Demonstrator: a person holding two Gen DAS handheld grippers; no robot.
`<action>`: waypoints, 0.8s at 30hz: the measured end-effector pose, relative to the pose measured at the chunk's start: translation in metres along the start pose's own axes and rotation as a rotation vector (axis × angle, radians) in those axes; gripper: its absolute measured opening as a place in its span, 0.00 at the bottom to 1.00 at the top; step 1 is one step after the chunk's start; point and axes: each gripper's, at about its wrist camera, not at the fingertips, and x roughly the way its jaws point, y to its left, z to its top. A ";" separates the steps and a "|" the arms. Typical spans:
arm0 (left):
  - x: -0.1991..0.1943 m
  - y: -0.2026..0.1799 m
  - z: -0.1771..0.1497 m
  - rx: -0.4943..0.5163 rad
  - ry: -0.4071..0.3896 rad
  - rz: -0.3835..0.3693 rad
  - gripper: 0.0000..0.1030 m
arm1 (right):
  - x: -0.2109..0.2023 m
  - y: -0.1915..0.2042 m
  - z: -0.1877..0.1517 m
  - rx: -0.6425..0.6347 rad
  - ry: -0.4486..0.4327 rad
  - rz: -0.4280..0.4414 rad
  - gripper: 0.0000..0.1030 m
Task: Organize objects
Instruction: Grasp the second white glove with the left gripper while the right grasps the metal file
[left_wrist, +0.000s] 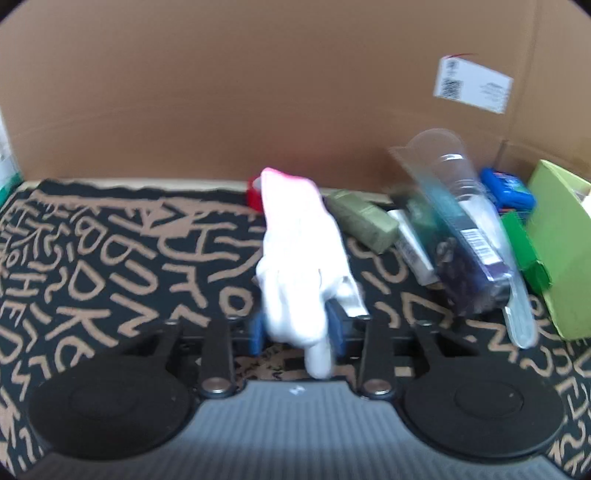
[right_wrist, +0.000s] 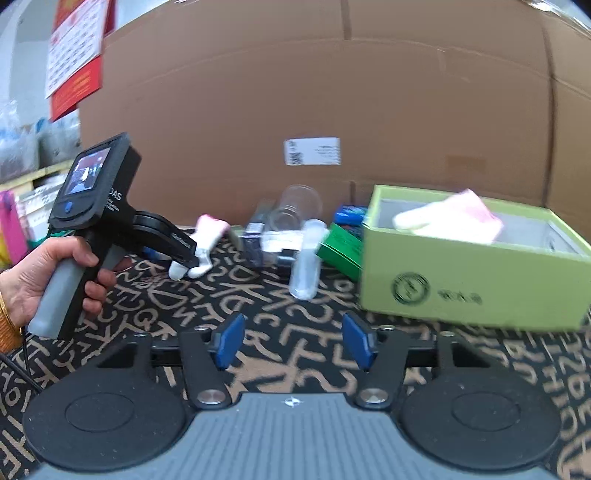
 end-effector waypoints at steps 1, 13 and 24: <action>-0.003 -0.001 -0.003 0.020 0.003 -0.013 0.12 | 0.005 0.005 0.004 -0.024 -0.001 0.007 0.58; -0.066 -0.006 -0.046 0.149 -0.013 -0.191 0.13 | 0.120 0.044 0.058 -0.162 0.017 -0.026 0.49; -0.076 0.000 -0.055 0.147 0.017 -0.207 0.13 | 0.095 0.032 0.053 -0.116 0.028 0.001 0.24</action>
